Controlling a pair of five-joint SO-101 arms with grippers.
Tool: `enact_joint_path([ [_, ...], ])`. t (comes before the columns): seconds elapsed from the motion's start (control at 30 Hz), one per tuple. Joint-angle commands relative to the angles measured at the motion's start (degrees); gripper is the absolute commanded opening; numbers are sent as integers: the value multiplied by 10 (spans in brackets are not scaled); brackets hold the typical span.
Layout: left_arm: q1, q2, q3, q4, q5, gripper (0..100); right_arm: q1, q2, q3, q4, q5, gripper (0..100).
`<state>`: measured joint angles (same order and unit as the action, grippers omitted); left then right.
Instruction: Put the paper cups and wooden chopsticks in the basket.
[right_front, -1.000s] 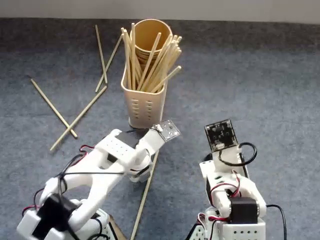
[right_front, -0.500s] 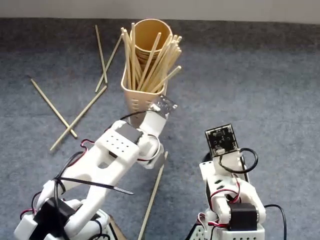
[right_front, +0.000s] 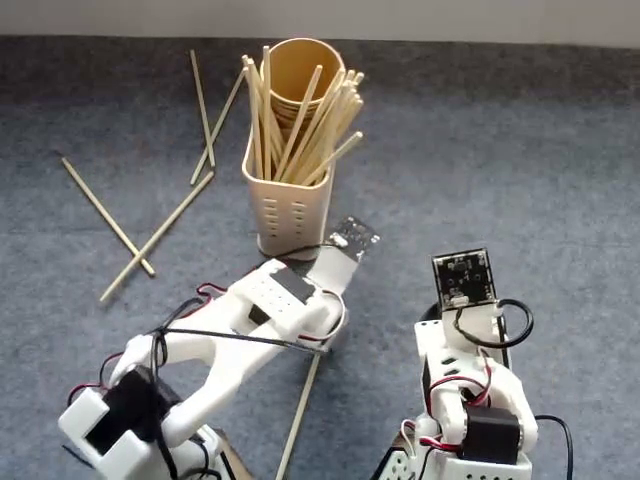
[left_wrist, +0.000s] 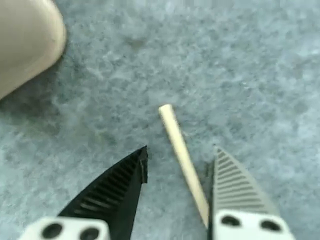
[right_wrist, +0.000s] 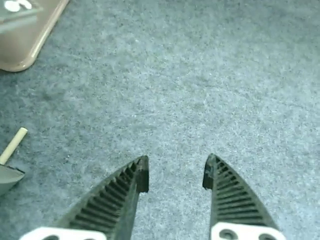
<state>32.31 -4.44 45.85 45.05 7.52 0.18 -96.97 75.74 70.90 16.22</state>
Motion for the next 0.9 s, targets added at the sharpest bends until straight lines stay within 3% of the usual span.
enact_joint_path([
  [0.0, -13, 15, -13, -9, 3, 110, 7, -4, -6, -9, 7, 187],
  [0.13, -12, 14, -16, -10, 0, 4, 7, -4, -5, -9, 7, 187],
  [0.3, -18, 14, -57, 10, -19, 5, 7, -4, -5, -10, 7, 187],
  [0.7, -17, 14, -420, 302, -46, 5, 7, -4, -3, -13, 7, 187],
  [0.87, -15, 14, -578, 363, -47, 5, 6, -4, -2, -14, 7, 187],
])
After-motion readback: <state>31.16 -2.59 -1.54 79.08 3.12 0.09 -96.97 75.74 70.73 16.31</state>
